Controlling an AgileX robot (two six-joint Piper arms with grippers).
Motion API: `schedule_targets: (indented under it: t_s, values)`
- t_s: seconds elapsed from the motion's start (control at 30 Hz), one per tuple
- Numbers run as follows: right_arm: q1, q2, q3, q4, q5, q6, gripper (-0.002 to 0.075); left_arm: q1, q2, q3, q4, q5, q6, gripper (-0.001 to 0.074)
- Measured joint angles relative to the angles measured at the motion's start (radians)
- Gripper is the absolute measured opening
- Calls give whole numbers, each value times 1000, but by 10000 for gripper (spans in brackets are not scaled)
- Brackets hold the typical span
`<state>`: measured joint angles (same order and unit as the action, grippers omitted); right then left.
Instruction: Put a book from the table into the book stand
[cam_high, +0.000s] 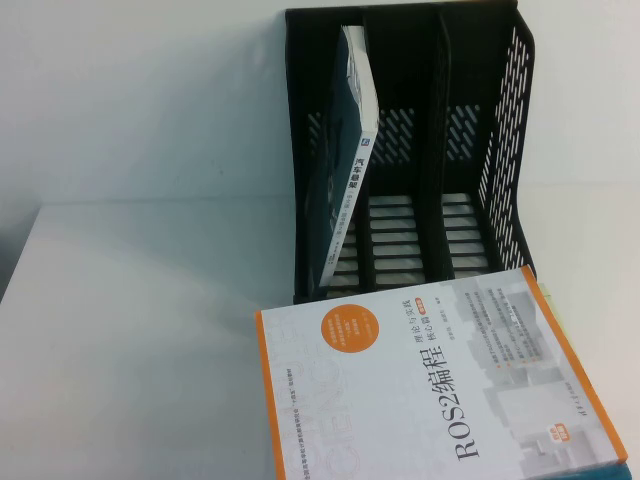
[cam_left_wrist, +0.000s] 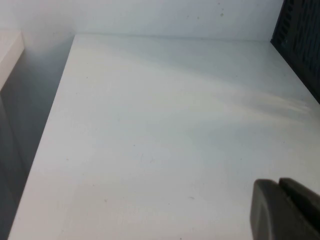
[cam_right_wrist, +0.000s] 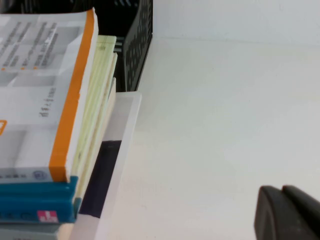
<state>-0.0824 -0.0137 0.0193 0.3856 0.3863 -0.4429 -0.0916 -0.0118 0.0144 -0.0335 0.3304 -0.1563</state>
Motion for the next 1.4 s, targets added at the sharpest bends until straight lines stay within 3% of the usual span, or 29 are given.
schedule_targets:
  t_s: [1.2,1.4]
  values:
    - [0,0,0,0,0,0,-3,0,0,0,0,-6,9,-4]
    - [0,0,0,43,-10,0,-3,0,0,6,-14,-70,9,-4]
